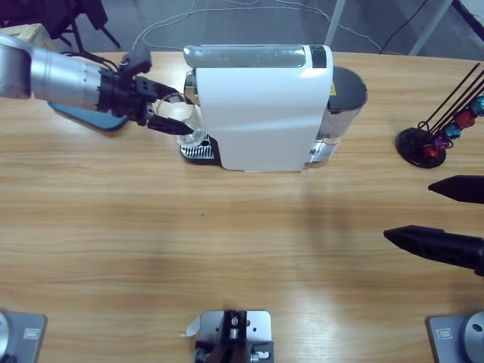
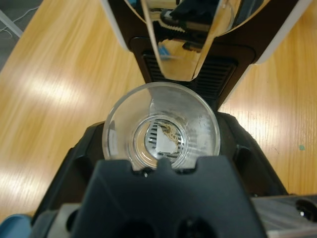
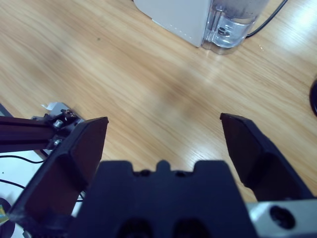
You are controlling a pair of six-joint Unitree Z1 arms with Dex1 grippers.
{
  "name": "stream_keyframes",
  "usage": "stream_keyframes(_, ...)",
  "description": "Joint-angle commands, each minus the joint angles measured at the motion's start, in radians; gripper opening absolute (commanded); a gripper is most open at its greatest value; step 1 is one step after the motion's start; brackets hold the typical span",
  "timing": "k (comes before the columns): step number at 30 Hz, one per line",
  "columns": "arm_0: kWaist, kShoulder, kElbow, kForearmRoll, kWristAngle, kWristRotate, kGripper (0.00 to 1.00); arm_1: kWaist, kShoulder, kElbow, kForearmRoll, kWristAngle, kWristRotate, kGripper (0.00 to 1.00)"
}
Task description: Pour coffee
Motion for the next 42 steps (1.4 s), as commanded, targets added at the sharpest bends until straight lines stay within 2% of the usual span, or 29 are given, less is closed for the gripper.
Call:
stream_keyframes(1, -0.040, 0.066, -0.014, -0.010, -0.001, -0.029, 0.000, -0.022, 0.038, 0.019, -0.001, -0.006, -0.011, 1.000)
stream_keyframes(7, -0.055, 0.066, -0.009, -0.010, -0.001, -0.035, 0.000, -0.032, 0.038, 0.019, -0.001, -0.003, -0.011, 1.000)
stream_keyframes(8, -0.055, 0.063, -0.005, -0.010, 0.001, -0.035, 0.080, -0.035, 0.038, 0.017, -0.002, -0.003, -0.011, 1.000)
stream_keyframes(9, -0.055, 0.061, 0.000, -0.010, 0.005, -0.035, 0.605, -0.038, 0.038, 0.018, -0.002, -0.002, -0.011, 1.000)
stream_keyframes(10, -0.055, 0.061, 0.003, -0.010, 0.004, -0.035, 0.931, -0.038, 0.038, 0.019, -0.001, -0.001, -0.011, 1.000)
stream_keyframes(11, -0.055, 0.058, 0.007, -0.010, 0.004, -0.035, 0.982, -0.038, 0.038, 0.019, -0.001, 0.000, -0.011, 1.000)
stream_keyframes(20, -0.037, -0.015, 0.037, -0.010, 0.006, -0.035, 1.000, -0.038, 0.045, 0.019, -0.003, 0.012, -0.011, 1.000)
stream_keyframes(26, 0.033, -0.177, 0.144, -0.009, 0.005, -0.039, 1.000, -0.038, 0.044, 0.017, -0.008, 0.015, -0.011, 1.000)
stream_keyframes(30, 0.034, -0.285, 0.206, -0.007, 0.006, -0.048, 1.000, -0.038, 0.050, 0.012, -0.009, 0.001, -0.011, 1.000)
stream_keyframes(33, 0.020, -0.404, 0.270, -0.002, 0.006, -0.202, 1.000, -0.038, 0.054, 0.020, -0.011, -0.027, -0.009, 1.000)
stream_keyframes(38, -0.007, -0.689, 0.344, 0.049, 0.191, -0.413, 1.000, -0.038, 0.048, 0.024, -0.021, -0.088, -0.009, 1.000)
stream_keyframes(42, -0.051, -0.814, 0.294, 0.257, 0.428, -0.620, 1.000, -0.038, 0.056, 0.031, -0.059, -0.098, -0.006, 1.000)
